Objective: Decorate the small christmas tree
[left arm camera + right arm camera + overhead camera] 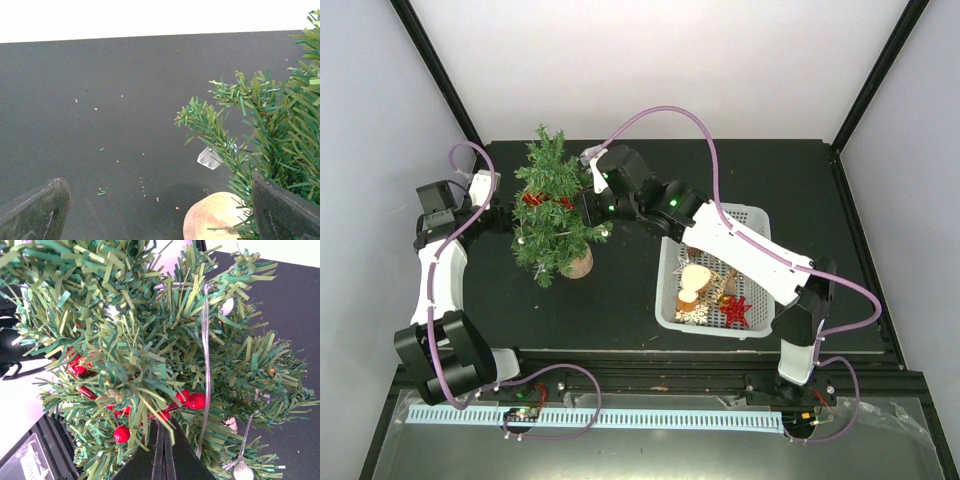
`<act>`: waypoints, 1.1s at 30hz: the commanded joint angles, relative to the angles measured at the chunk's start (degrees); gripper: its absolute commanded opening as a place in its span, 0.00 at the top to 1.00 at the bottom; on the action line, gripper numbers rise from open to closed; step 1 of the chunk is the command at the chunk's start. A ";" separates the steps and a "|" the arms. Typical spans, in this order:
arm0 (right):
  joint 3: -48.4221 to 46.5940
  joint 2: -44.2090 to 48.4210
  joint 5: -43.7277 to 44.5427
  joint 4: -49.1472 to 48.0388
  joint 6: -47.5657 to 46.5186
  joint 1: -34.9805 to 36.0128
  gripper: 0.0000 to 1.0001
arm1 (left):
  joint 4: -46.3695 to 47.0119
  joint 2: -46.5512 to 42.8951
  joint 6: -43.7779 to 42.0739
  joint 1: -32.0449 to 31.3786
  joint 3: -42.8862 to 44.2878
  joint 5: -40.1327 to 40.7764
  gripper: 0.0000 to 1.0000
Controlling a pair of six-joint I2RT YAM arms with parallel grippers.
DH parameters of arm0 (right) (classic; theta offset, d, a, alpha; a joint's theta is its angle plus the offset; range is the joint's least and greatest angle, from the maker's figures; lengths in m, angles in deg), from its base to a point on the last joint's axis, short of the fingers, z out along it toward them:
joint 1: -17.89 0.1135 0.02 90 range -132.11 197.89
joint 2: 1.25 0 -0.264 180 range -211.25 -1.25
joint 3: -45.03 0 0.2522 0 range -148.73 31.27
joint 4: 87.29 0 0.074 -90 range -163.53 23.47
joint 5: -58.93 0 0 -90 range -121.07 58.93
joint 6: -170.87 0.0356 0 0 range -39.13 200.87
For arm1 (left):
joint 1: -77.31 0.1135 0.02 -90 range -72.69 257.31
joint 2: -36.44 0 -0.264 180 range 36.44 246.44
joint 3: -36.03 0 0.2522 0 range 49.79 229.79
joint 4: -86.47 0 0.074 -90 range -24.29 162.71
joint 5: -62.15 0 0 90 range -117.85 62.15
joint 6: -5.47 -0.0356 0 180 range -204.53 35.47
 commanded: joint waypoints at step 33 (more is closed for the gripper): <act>2.28 4.34 0.41 -2.00 1.57 -0.68 0.60 | 1.42 2.11 0.83 0.37 -0.13 -2.42 0.01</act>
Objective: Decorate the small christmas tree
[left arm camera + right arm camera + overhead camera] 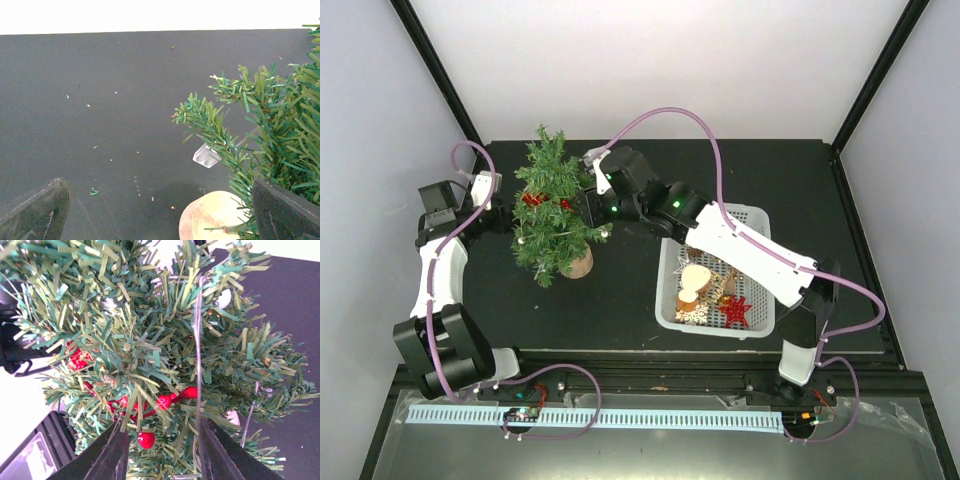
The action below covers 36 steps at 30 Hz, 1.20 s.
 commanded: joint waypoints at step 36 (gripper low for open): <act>51.87 22.74 3.76 0.34 7.59 -21.95 0.54 | 0.28 1.68 0.75 -0.02 1.88 -0.34 0.01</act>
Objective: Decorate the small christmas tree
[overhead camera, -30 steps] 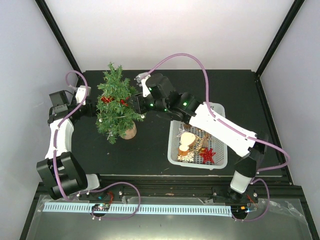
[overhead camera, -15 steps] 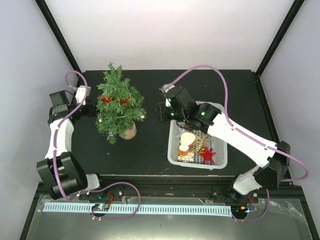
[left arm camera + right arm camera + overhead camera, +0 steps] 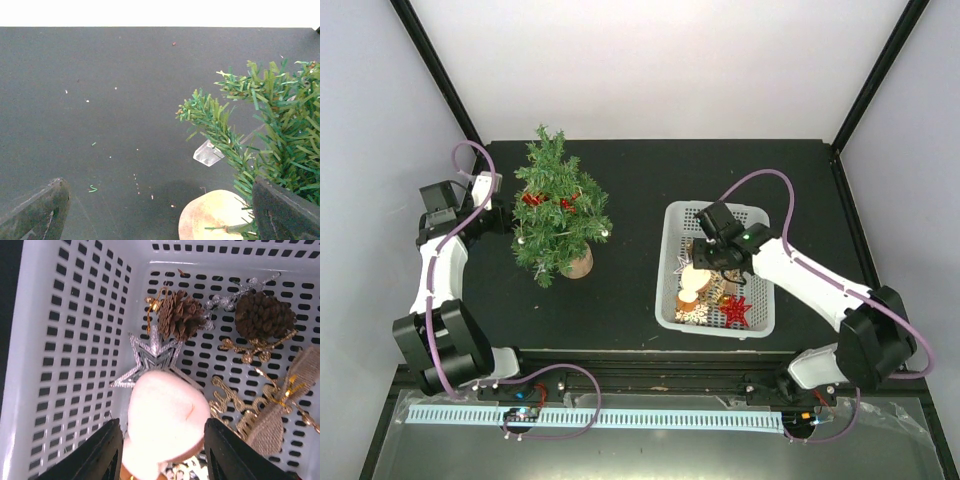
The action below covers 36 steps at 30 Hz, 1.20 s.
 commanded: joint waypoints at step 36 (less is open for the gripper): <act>3.25 -17.19 -6.43 -11.07 3.43 -16.08 0.52 | 1.14 2.20 0.55 -0.68 -0.06 -1.43 0.01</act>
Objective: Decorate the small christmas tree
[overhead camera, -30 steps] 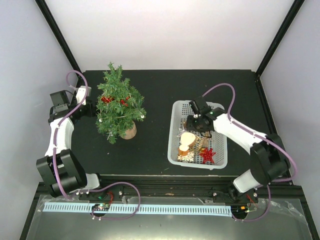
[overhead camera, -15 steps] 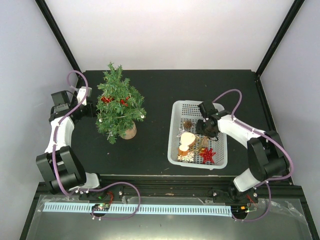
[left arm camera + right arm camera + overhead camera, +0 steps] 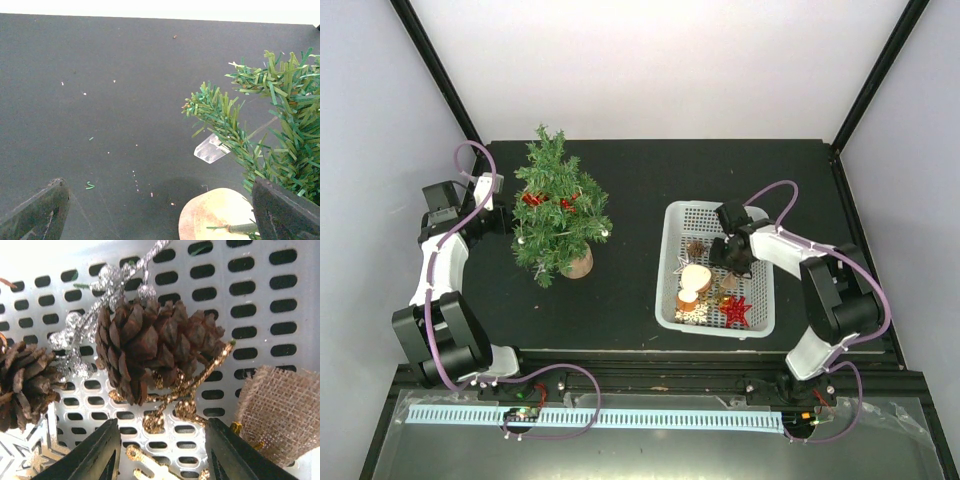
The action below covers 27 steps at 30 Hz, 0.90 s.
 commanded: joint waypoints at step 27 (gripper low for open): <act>-1.80 0.77 1.29 -1.75 -0.16 -2.35 0.97 | 1.61 0.06 0.73 -0.28 -0.56 -1.68 0.01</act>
